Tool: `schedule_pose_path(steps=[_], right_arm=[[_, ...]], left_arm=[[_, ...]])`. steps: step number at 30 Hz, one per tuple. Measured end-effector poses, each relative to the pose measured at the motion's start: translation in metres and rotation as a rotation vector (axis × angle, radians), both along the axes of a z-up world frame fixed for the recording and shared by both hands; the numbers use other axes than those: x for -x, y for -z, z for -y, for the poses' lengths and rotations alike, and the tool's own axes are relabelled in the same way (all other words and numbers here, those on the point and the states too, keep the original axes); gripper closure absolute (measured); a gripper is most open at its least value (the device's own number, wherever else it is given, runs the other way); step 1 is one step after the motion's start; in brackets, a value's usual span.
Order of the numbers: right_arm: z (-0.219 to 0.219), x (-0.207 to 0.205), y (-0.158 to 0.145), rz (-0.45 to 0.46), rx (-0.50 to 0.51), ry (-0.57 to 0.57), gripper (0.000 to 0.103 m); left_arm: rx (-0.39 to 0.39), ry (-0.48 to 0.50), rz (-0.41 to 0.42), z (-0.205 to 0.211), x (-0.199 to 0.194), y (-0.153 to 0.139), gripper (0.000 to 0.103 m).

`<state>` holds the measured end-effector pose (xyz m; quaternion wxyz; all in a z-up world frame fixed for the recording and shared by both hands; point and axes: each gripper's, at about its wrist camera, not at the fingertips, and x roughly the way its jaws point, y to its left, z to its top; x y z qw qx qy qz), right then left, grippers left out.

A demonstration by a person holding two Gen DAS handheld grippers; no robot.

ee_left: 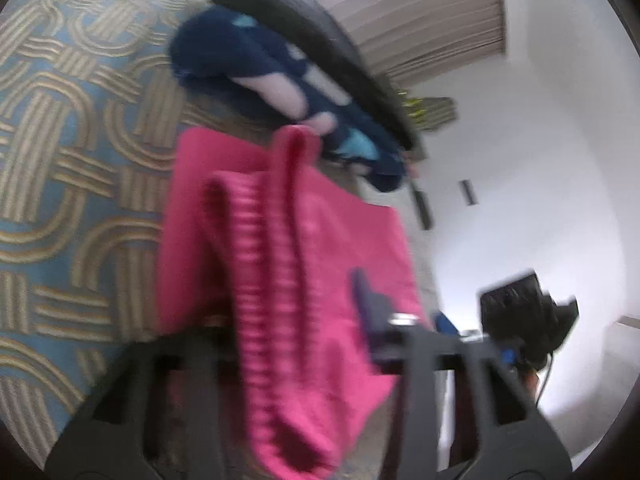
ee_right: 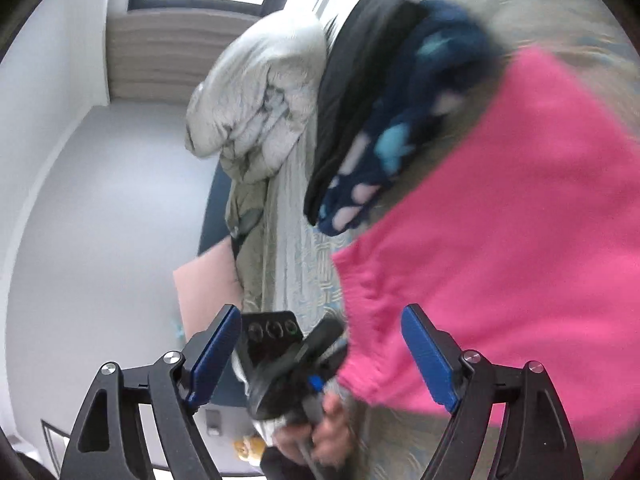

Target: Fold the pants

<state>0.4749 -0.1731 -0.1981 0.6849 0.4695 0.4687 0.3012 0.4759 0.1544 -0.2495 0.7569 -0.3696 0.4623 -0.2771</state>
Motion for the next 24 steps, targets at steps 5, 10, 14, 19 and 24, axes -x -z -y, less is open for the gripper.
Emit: schedule_pose_path(steps=[5,10,14,19,24], right_arm=[[0.054,0.026,0.019,-0.021,-0.047,0.093,0.019],[0.091,0.043,0.037,-0.037,-0.102,0.136,0.019],[0.102,0.049,0.034,-0.003,-0.081,0.152,0.019],[0.091,0.039,-0.001,0.104,0.203,0.198,0.037],[0.050,0.020,-0.025,0.205,0.539,0.137,0.073]], left_arm=[[-0.065,-0.017,0.059,-0.008,0.003,-0.017,0.087],[-0.169,0.005,0.061,-0.005,-0.007,-0.030,0.085],[-0.221,0.010,0.027,-0.008,-0.014,-0.012,0.078],[-0.198,-0.003,0.043,-0.021,-0.007,-0.018,0.065],[-0.553,-0.096,0.120,-0.010,0.006,-0.041,0.033]])
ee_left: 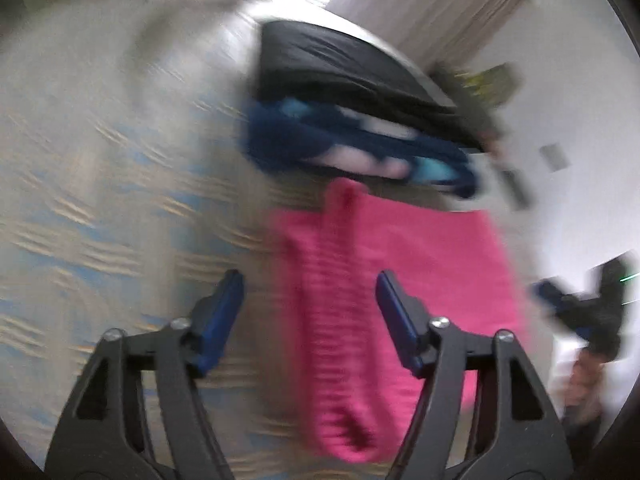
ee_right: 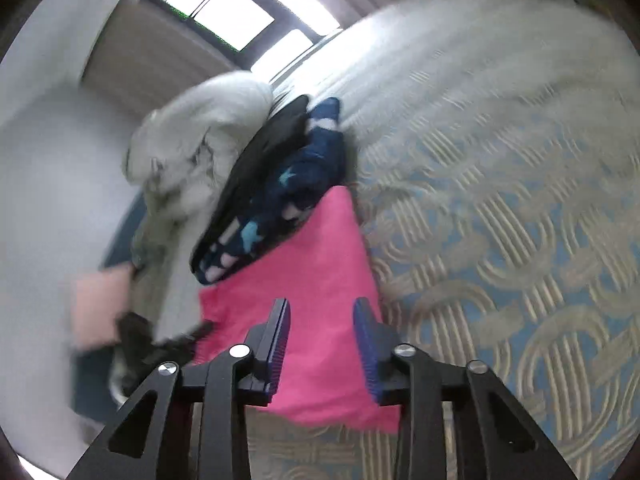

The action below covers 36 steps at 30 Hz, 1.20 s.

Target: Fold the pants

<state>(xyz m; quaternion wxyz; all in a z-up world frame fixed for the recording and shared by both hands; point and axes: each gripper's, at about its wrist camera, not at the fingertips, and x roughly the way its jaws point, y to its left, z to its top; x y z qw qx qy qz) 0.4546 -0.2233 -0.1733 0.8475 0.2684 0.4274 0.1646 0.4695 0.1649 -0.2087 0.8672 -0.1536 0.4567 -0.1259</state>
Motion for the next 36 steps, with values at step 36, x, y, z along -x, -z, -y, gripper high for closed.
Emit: schedule_pose_path(steps=[36], right_arm=[[-0.002,0.005,0.020,-0.083,0.067,-0.009,0.050]], left_arm=[[0.194,-0.009,-0.230,0.021,0.008,-0.013,0.021]])
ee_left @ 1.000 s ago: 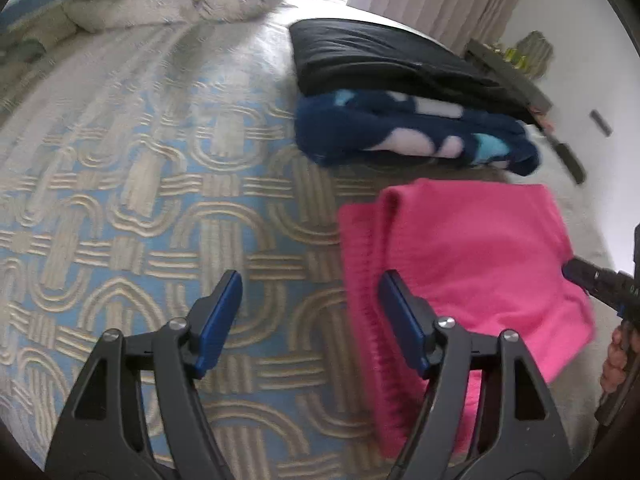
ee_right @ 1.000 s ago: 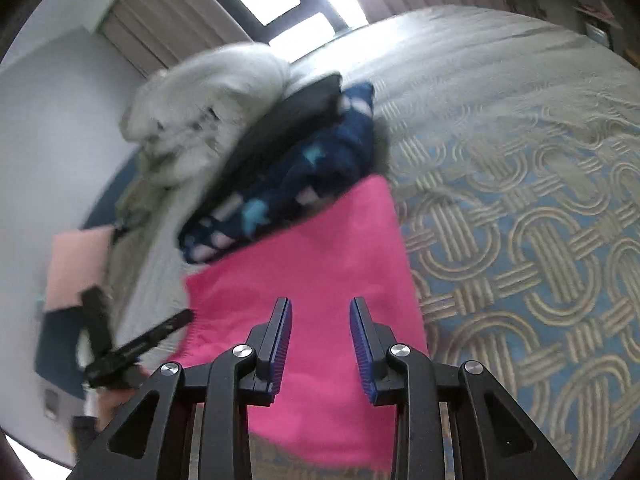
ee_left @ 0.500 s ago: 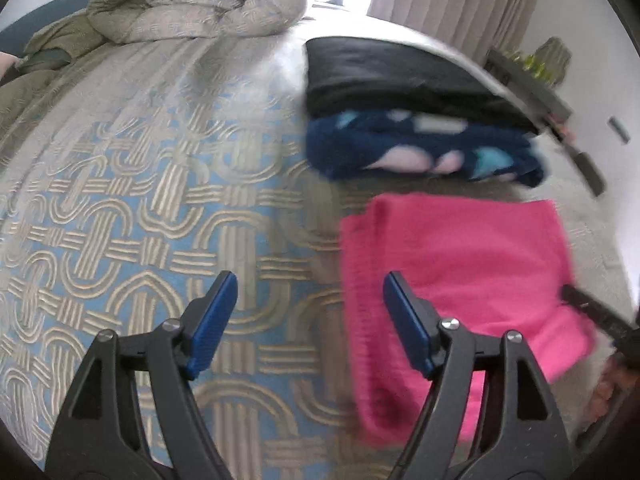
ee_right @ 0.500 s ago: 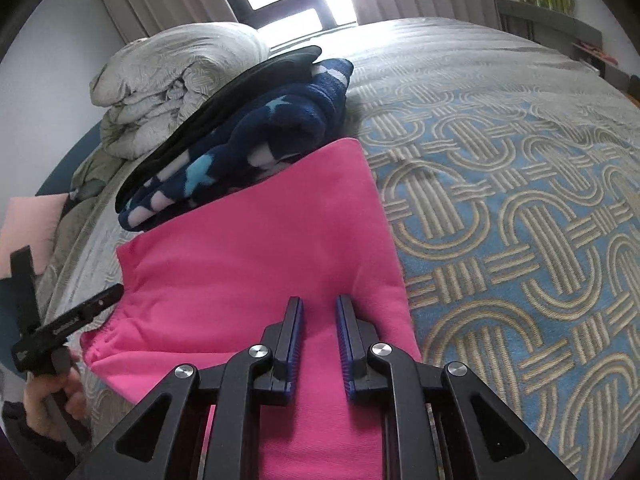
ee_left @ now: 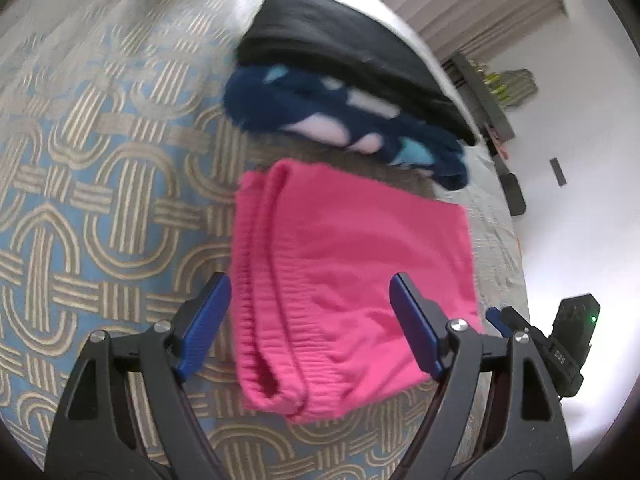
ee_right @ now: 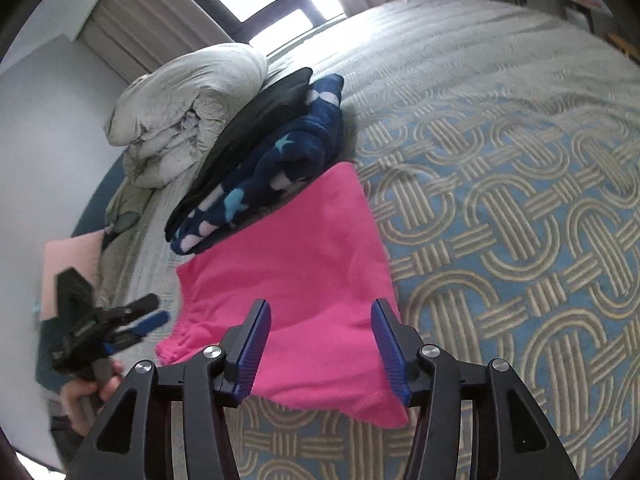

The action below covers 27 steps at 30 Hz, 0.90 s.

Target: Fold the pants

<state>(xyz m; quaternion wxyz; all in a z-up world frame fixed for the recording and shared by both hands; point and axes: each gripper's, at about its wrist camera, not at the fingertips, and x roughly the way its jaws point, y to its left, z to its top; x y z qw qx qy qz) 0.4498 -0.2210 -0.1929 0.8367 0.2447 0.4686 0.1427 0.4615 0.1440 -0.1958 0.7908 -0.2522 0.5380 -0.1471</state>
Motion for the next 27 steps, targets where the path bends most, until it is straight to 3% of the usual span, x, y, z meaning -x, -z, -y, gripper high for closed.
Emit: schedule_pose_path(steps=[4,12,17,20,25,27], right_arm=[[0.010,-0.004,0.014,-0.041,-0.034,-0.002,0.050],[0.018,-0.009,0.031,-0.097,-0.146,-0.002,0.048],[0.021,-0.021,0.036,-0.125,-0.167,-0.011,0.048],[0.022,-0.025,0.042,-0.152,-0.199,-0.018,0.048],[0.026,-0.034,0.047,-0.168,-0.274,-0.018,0.048],[0.031,-0.039,0.046,-0.178,-0.296,-0.005,0.048]], left_arm=[[0.173,0.007,-0.100,-0.007,-0.001,0.026,0.020],[0.381,0.014,-0.169,-0.023,-0.004,0.038,0.016],[0.328,0.125,-0.232,-0.002,0.017,0.042,0.016],[0.312,0.156,-0.216,0.005,0.022,0.038,0.015],[0.440,0.097,-0.230,-0.004,-0.001,0.041,0.015],[0.455,0.098,-0.214,-0.004,-0.004,0.039,0.015]])
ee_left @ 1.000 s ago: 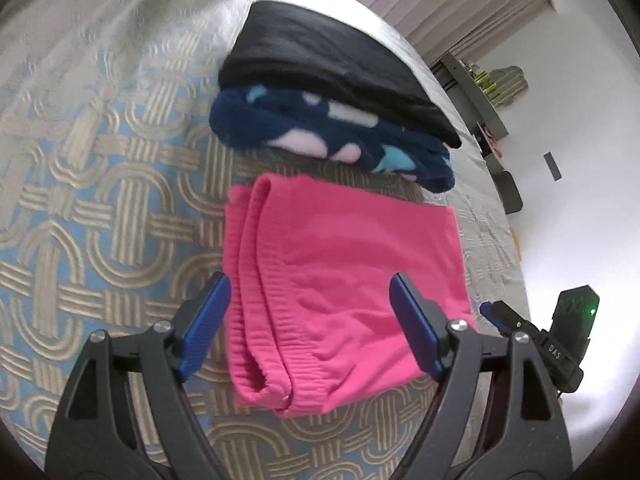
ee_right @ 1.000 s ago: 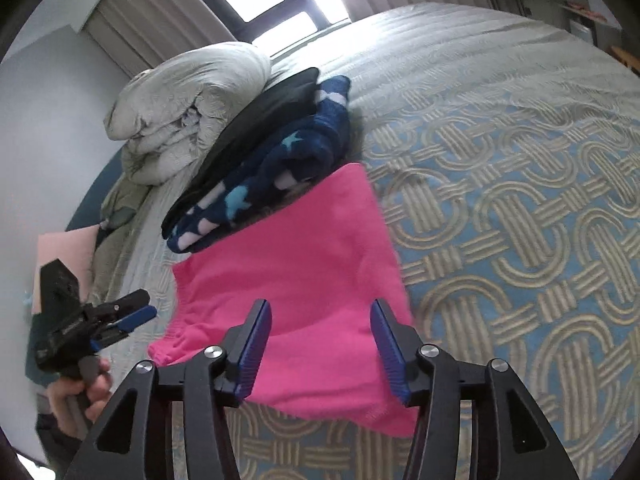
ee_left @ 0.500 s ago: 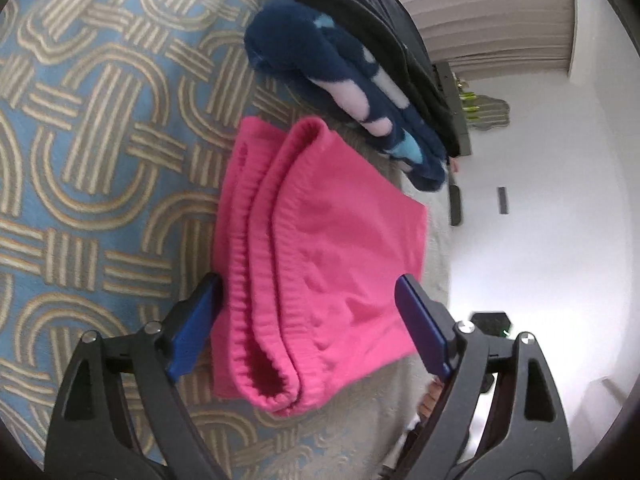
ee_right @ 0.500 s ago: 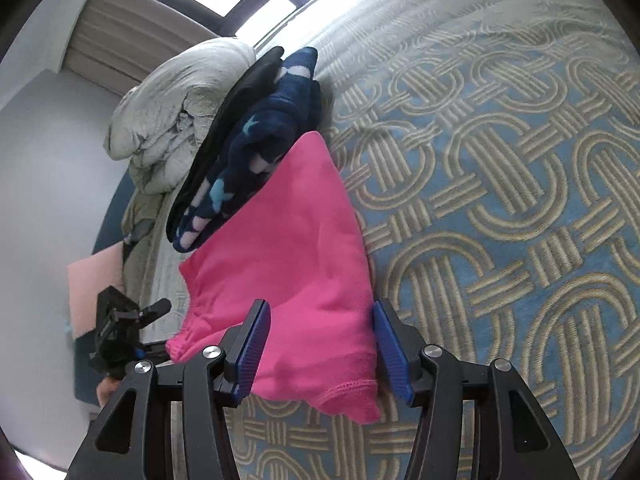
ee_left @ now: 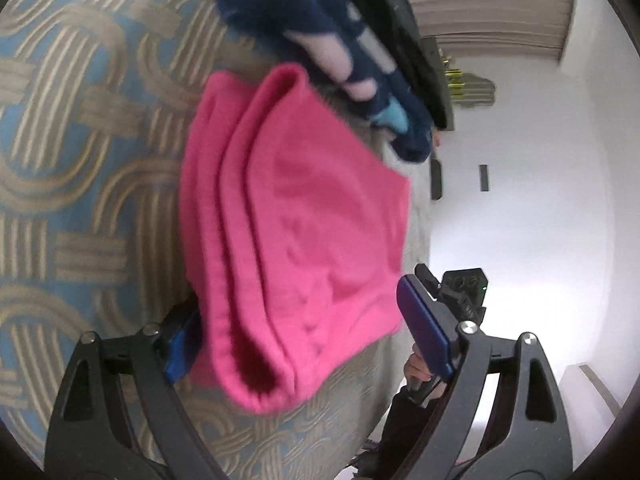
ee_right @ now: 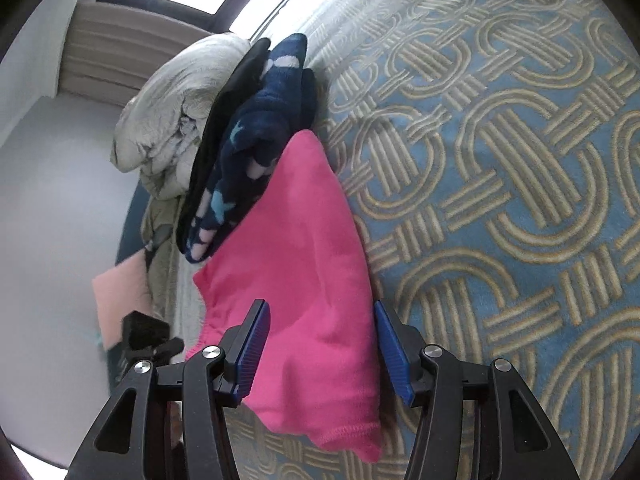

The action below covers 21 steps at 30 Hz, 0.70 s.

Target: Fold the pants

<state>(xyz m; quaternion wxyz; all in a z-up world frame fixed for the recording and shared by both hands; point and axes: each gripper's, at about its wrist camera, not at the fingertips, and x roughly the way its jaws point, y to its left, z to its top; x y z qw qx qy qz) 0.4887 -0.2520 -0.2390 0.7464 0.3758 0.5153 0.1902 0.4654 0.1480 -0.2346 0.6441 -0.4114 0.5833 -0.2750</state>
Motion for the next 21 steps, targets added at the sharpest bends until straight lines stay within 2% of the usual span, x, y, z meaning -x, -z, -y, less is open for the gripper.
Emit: schedule_pose_path(steps=[5,10,12,15,18,21], right_arm=[[0.010,-0.018,-0.004,-0.004,-0.062,0.002,0.048],[-0.003,-0.037,0.003,-0.010,0.056,-0.052,0.048],[-0.005,-0.037,0.001,-0.001,0.049,-0.059,0.048],[-0.014,-0.033,0.001,-0.016,-0.009,-0.140,0.048],[-0.026,-0.032,-0.003,0.005,0.072,-0.205,0.048],[-0.028,-0.046,0.004,-0.017,0.017,-0.170,0.048]], left_arm=[[-0.026,0.005,0.031,0.007,-0.004,0.000,0.015],[-0.005,0.000,0.059,-0.005,0.006,0.001,0.015],[-0.014,0.013,0.073,-0.009,0.016,0.001,0.018],[-0.016,0.076,0.096,-0.004,0.028,0.001,0.019],[-0.026,0.091,0.083,-0.003,0.025,0.002,0.019],[-0.056,0.066,0.064,-0.004,0.014,0.000,0.033]])
